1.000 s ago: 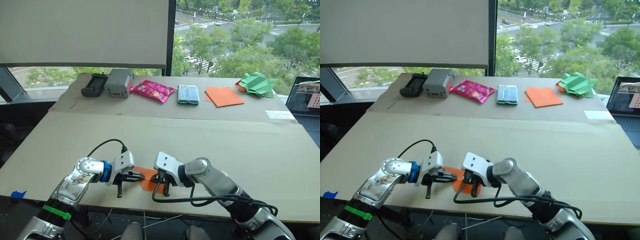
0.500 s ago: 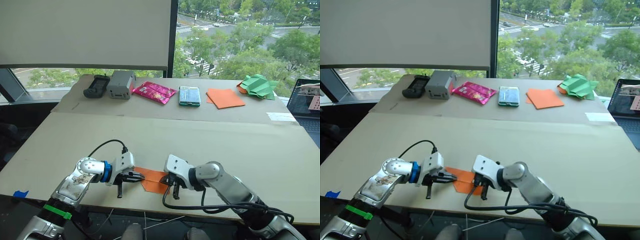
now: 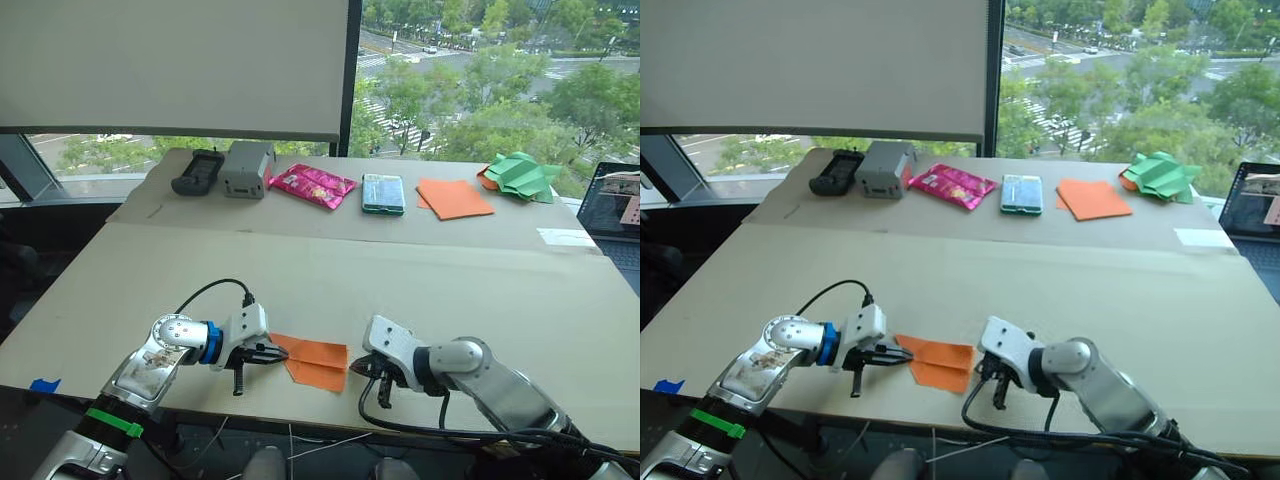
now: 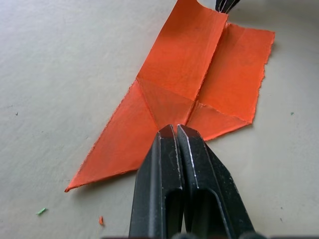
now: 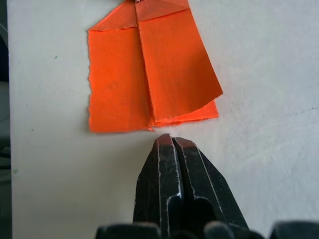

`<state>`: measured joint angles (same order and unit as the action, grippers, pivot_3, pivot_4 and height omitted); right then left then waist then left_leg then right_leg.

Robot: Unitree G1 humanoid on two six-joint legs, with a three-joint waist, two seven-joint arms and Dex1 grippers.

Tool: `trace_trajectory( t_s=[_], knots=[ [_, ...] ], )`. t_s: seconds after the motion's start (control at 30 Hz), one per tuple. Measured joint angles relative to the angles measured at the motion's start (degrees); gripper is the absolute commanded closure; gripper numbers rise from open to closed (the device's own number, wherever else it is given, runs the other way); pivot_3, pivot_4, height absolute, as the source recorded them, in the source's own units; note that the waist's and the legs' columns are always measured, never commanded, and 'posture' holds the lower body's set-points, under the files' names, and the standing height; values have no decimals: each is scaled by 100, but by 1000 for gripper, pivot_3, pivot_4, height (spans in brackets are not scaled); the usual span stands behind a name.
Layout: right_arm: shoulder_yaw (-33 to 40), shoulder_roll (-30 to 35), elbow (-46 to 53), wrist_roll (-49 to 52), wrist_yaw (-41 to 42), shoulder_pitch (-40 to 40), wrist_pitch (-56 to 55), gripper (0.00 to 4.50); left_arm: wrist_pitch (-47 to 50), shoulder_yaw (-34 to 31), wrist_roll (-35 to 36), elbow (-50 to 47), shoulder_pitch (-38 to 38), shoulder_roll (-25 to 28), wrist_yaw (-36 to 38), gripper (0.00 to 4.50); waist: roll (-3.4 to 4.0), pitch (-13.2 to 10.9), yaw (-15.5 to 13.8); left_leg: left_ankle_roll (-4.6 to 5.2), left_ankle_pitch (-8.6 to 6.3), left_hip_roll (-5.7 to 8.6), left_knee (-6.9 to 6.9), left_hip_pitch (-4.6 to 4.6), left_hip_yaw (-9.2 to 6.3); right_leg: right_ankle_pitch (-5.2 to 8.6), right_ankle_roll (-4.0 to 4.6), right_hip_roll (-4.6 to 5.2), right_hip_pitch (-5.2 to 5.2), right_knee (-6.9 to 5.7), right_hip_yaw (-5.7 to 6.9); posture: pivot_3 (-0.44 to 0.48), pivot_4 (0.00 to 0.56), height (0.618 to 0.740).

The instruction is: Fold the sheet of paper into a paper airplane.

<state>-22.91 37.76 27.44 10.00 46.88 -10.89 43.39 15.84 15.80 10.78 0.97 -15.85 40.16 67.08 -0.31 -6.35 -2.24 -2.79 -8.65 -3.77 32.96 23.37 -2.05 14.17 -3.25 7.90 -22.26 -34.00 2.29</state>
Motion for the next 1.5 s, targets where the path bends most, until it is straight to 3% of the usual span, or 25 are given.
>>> trace_trajectory(
  t_s=[0.2,0.33,0.57,0.8,1.07,1.5],
  knots=[
    [435,-662,322,885,210,-165,-179,4462,-53,-23,-16,25,-36,-2,6,4380,18,-84,69,1,0,-8,-6,-4,5,0,0,-2,-11,-2,6,0,150,702],
    [171,-974,-110,548,-147,-522,-260,4462,-56,-18,-16,36,-58,-3,9,4380,10,-82,85,1,0,-11,-7,-2,5,0,0,-3,-12,0,8,0,150,702],
    [-344,-1100,-1061,-98,-514,-694,-366,4462,140,-20,-10,-21,-193,-87,19,4380,11,-81,80,2,1,-14,-5,2,20,-1,-1,-4,-12,-7,5,0,150,702],
    [-368,-1235,-1073,-97,-635,-716,-146,4462,441,261,30,-255,-216,-400,17,4380,1,-78,126,2,1,-20,-5,-2,19,-2,-1,-13,-10,-10,4,0,150,702],
    [-417,-1237,-1006,-97,-719,-735,-16,4462,251,341,-47,-215,-185,-404,-25,4380,2,-73,140,2,1,-20,-5,-11,19,-1,-1,-12,-2,-8,3,0,150,702],
    [-498,-1246,-937,-75,-776,-765,110,4462,-131,226,-82,-7,-74,-57,100,4380,14,-57,192,2,0,-25,-9,-25,18,-1,-1,-12,-3,-9,3,0,150,702]
  ],
)
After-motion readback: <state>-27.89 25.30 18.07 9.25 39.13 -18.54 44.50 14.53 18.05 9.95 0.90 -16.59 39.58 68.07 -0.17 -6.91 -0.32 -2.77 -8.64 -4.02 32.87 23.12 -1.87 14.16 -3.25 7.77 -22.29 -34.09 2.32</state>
